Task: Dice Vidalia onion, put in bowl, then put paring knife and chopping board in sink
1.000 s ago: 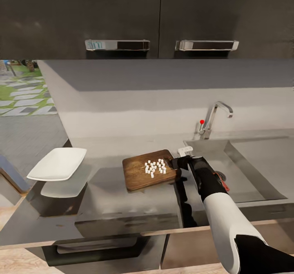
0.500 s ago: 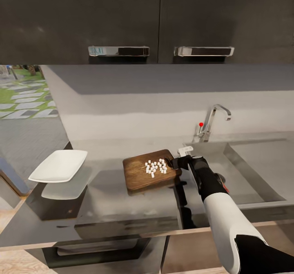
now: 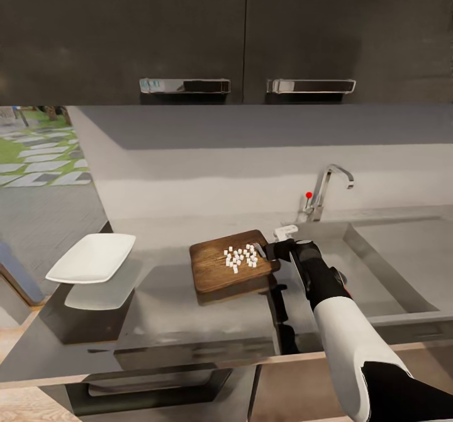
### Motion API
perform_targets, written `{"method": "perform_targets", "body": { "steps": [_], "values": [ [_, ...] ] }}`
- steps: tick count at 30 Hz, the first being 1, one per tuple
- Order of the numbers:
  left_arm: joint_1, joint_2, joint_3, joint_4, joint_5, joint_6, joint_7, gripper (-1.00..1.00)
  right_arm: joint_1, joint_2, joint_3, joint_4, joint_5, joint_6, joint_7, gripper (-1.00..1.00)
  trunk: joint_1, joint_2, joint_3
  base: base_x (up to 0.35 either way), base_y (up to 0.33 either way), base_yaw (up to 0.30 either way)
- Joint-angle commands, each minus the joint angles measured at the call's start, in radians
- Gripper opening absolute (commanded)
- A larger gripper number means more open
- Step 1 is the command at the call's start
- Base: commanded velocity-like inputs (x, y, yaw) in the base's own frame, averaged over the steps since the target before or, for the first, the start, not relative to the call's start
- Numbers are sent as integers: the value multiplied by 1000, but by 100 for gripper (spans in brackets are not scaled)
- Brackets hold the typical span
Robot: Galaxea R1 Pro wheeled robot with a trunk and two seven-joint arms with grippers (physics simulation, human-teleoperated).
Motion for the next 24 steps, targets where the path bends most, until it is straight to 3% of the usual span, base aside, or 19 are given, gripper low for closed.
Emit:
{"method": "perform_targets", "body": {
  "steps": [1, 8, 24],
  "values": [
    [-2, 0, -8, 4, 8, -7, 0, 100, -1, 1, -5, -1, 9, 3, 7, -100, 0, -1, -1, 0, 0, 0],
    [-2, 0, -8, 4, 8, -7, 0, 100, -1, 1, -4, -1, 9, 4, -32, -100, 0, -1, -1, 0, 0, 0],
    [-2, -1, -8, 4, 8, -7, 0, 100, -1, 1, -5, -1, 9, 4, -37, -100, 0, -1, -1, 0, 0, 0]
  ]
}}
